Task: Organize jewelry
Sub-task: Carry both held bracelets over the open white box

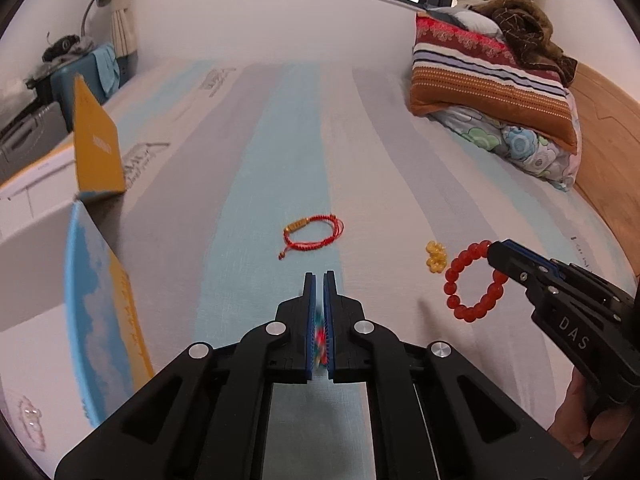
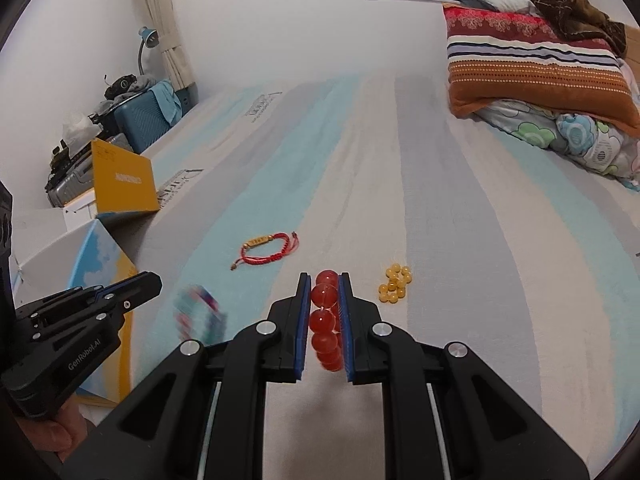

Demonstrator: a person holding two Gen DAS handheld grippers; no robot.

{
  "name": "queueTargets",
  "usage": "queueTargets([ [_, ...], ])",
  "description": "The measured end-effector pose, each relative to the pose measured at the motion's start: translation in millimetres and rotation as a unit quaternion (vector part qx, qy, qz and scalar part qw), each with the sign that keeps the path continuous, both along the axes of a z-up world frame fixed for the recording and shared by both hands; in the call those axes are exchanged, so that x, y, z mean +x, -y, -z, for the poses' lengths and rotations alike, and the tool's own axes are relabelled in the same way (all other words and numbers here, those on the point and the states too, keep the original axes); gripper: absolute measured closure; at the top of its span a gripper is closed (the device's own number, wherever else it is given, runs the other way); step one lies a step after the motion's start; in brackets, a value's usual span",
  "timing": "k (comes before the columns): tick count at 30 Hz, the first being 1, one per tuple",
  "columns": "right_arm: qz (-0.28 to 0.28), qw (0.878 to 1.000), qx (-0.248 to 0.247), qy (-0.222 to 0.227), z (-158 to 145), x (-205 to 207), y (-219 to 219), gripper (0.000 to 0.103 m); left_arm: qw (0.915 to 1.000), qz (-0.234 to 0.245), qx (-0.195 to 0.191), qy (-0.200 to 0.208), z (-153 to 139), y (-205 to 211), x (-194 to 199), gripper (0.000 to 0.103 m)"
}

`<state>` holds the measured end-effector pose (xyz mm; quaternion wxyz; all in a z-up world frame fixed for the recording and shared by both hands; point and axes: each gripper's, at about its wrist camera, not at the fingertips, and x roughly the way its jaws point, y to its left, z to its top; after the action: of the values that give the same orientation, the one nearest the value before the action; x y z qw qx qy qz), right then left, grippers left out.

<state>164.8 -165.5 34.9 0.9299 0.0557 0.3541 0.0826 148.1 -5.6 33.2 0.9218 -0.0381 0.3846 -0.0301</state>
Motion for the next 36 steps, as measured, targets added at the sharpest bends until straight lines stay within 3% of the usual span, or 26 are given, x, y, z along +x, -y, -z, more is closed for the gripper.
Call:
queueTargets([
  [8,-0.008,1.000,-0.004,0.006,-17,-16,-10,0.090,1.0000,-0.007,0.001,-0.003,-9,-6,-9,0.099],
  [11,-0.008,1.000,-0.003,0.003,-13,-22,-10,0.090,0.9995,-0.013,0.016,-0.024,10,-5,-8,0.094],
  [13,-0.007,1.000,-0.003,-0.001,-7,-22,-9,0.090,0.9989,-0.017,0.018,-0.040,28,-5,-5,0.078],
  [15,-0.007,1.000,0.000,-0.006,1,-19,-7,0.090,0.9983,-0.021,0.018,-0.052,45,-4,0,0.073],
  [23,-0.011,0.999,0.014,-0.027,33,-6,5,0.090,0.9963,-0.022,0.019,-0.081,96,4,19,0.065],
  [30,-0.004,0.999,0.021,-0.041,49,2,17,0.090,0.9961,-0.023,0.031,-0.080,112,9,26,0.061],
  [33,-0.004,0.999,0.019,-0.039,49,2,17,0.090,0.9957,-0.022,0.038,-0.081,115,11,29,0.064],
  [36,-0.004,0.999,0.020,-0.038,48,2,18,0.090,0.9955,-0.020,0.040,-0.084,115,12,29,0.091],
])
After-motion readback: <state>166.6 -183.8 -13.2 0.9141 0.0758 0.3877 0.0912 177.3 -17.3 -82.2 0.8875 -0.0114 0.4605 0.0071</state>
